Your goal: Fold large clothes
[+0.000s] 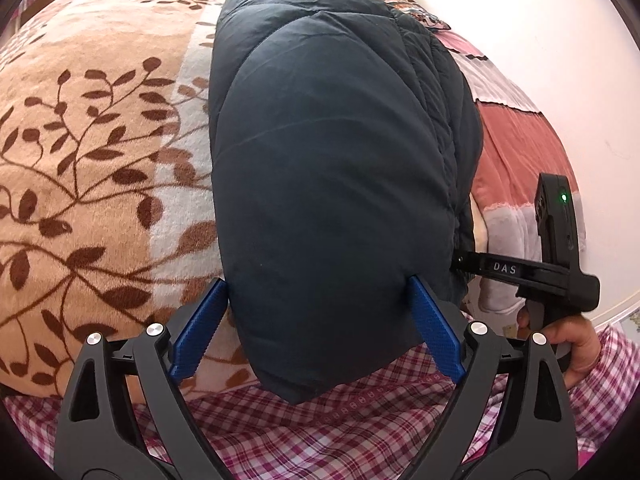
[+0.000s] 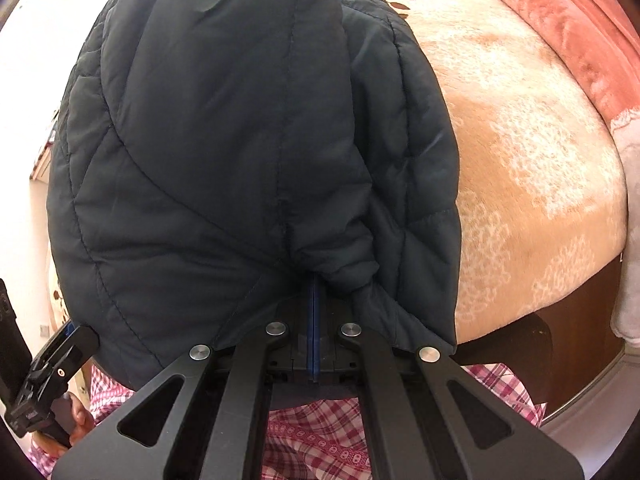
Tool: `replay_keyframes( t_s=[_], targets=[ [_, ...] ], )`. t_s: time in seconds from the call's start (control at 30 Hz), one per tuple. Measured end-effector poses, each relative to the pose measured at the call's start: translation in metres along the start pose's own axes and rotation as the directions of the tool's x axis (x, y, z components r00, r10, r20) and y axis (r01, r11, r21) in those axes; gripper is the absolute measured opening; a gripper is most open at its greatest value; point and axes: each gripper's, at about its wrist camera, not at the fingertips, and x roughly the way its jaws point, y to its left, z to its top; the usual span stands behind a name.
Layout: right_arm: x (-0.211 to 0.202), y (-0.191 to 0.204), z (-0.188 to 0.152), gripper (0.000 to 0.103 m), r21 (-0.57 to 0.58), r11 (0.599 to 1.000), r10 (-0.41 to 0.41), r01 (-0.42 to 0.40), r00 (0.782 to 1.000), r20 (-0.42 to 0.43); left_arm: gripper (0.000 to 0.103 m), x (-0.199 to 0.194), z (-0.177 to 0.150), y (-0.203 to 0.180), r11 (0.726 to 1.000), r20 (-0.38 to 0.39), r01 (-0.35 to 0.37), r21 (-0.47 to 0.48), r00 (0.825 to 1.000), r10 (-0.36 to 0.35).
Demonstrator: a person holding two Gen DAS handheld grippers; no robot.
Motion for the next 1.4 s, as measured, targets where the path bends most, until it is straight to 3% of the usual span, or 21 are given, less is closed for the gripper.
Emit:
replay_keyframes(
  t_s=[0.17, 0.43, 0.73, 0.9, 1.4],
  targets=[
    [-0.002, -0.006, -0.005, 0.0, -0.033, 0.999, 0.002, -0.002, 1.0, 0.021, 0.09, 0.0, -0.007, -0.005, 0.999, 0.027, -0.036, -0.024, 0.999, 0.037],
    [0.008, -0.027, -0.02, 0.0, -0.057, 0.994, 0.098, -0.094, 0.993, 0.063, 0.09, -0.002, -0.008, -0.017, 0.99, 0.053, -0.14, -0.036, 0.988, 0.142],
    [0.015, -0.065, -0.029, 0.0, -0.007, 0.957, 0.289, -0.29, 0.953, 0.094, 0.099, 0.002, -0.002, -0.024, 0.972, 0.048, -0.234, -0.026, 0.971, 0.235],
    [0.016, -0.075, -0.033, 0.0, -0.013, 0.943, 0.332, -0.333, 0.937, 0.107, 0.099, 0.003, 0.002, -0.034, 0.958, 0.063, -0.285, 0.033, 0.957, 0.282],
    [0.0, -0.068, -0.037, 0.0, -0.057, 0.945, 0.327, -0.322, 0.937, 0.121, 0.099, 0.011, 0.017, -0.036, 0.973, 0.02, -0.225, 0.044, 0.974, 0.225]
  ],
)
